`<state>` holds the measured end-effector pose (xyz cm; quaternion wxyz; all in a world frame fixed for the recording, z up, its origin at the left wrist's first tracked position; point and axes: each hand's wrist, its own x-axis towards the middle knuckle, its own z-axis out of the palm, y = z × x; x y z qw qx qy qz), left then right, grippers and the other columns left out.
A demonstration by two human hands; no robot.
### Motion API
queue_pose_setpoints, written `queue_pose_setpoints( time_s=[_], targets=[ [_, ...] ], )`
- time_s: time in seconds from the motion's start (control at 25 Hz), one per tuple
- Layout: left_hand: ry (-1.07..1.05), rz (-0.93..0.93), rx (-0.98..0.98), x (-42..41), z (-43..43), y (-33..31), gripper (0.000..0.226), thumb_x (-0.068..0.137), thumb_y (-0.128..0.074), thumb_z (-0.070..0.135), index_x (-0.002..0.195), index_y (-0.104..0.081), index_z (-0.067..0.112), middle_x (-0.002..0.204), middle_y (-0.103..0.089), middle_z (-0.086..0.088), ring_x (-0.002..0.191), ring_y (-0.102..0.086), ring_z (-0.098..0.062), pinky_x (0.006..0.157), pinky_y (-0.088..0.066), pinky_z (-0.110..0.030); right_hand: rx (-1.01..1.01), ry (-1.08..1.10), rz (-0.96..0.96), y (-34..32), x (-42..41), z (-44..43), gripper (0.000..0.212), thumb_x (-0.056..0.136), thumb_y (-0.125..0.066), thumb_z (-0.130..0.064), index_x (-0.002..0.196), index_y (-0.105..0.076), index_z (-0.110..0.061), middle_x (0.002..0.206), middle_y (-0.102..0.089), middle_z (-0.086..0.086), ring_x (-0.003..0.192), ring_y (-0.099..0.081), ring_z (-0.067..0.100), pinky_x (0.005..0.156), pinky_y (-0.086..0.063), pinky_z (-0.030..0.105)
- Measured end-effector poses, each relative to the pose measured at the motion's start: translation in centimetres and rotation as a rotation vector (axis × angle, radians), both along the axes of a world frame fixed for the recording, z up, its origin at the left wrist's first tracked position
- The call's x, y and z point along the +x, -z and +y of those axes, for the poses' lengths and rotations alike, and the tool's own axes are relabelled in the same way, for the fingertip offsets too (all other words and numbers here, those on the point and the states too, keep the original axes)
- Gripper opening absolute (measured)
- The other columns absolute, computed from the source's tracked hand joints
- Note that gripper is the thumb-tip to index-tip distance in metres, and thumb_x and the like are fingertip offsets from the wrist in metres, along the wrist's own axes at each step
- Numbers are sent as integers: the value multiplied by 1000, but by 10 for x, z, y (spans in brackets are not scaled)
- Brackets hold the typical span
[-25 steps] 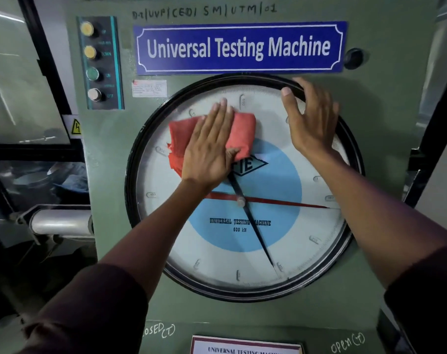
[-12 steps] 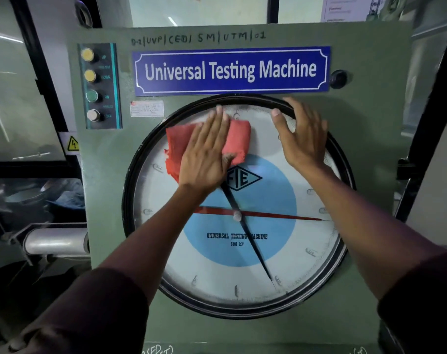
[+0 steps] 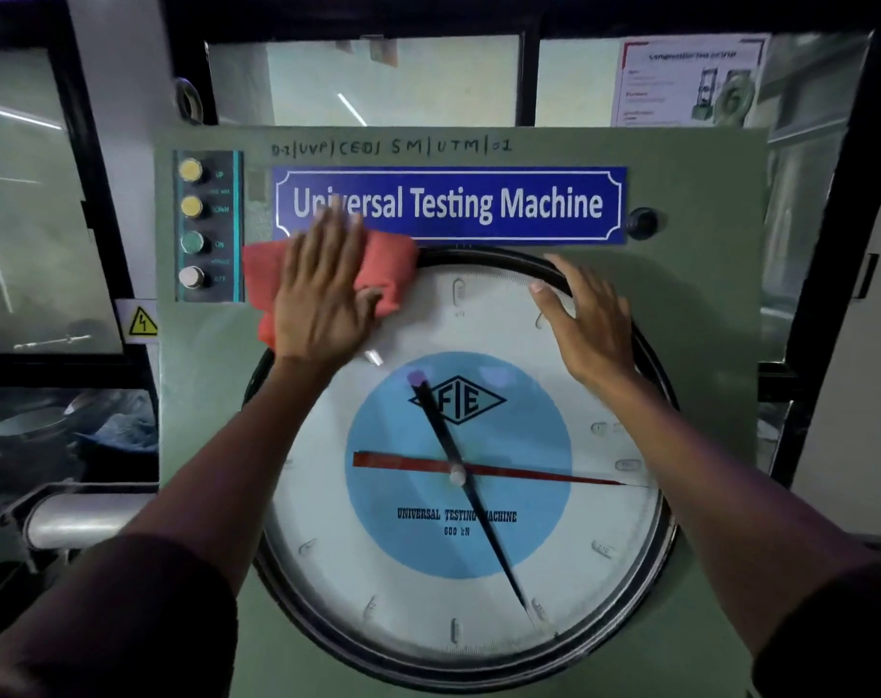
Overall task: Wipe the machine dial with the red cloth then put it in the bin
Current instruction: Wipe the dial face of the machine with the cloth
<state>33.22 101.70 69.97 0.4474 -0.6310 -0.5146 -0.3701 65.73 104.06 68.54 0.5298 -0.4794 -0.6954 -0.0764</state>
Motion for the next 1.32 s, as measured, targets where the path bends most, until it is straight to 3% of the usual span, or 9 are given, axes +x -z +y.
queue_pose_setpoints(
  time_s=[0.12,0.24,0.36,0.52,0.84,0.92,1.04,1.24,1.32],
  targets=[
    [11,-322,22,-9,-5,8,66,103,-29,49,157,-39,13,165,-30,-24,151,-30,-44,123,-23,-54,13,-7,6,1,0,2,62,97,-31,-72,149,-44,-42,149,-53,-10,137,-43,15,113,-22,39],
    [-17,-648,-8,-11,-9,12,62,101,-26,50,119,-57,-1,119,-59,-34,109,-56,-50,93,-43,-55,11,-14,4,1,0,0,61,97,-31,-71,149,-44,-41,149,-54,-10,136,-42,14,109,-19,34],
    [8,-730,-30,-11,-13,10,62,107,-25,46,97,-59,-4,97,-65,-37,87,-60,-51,72,-42,-49,-16,-117,106,-1,7,-7,56,96,-38,-68,143,-52,-41,145,-59,-10,130,-47,10,114,-28,34],
    [95,-723,-8,9,-17,8,68,110,-20,43,94,-64,-7,98,-66,-37,89,-59,-50,82,-44,-52,-8,-246,357,-2,26,-17,51,96,-50,-59,138,-60,-32,142,-62,-7,128,-56,11,110,-46,42],
    [142,-179,-221,103,-2,-53,59,104,-18,48,113,-63,10,111,-67,-15,104,-58,-31,102,-38,-46,15,-232,498,1,60,-25,43,101,-50,-51,133,-62,-25,135,-65,-4,124,-60,16,108,-48,43],
    [167,-44,-249,135,3,-55,52,106,-22,49,113,-60,13,113,-65,-11,107,-55,-29,103,-35,-45,22,-228,500,-2,64,-24,39,104,-52,-45,134,-62,-22,134,-66,-3,120,-61,10,106,-48,34],
    [230,221,-293,187,9,-45,57,105,-21,57,118,-59,17,114,-63,-6,108,-53,-28,107,-32,-44,41,-219,510,-7,71,-25,34,106,-55,-36,133,-63,-18,129,-67,-2,105,-61,-4,91,-43,6],
    [222,607,-309,264,8,-10,77,98,-22,75,127,-63,17,120,-66,-6,115,-55,-30,118,-29,-47,61,-138,489,-4,100,-38,36,105,-53,-41,133,-64,-20,122,-65,-11,97,-57,-21,82,-39,-1],
    [244,706,-304,279,7,10,74,99,-29,75,132,-62,17,125,-65,-6,120,-54,-29,121,-26,-47,62,-111,483,1,114,-44,37,105,-53,-41,132,-65,-20,123,-66,-10,101,-60,-12,83,-40,0]
  ],
)
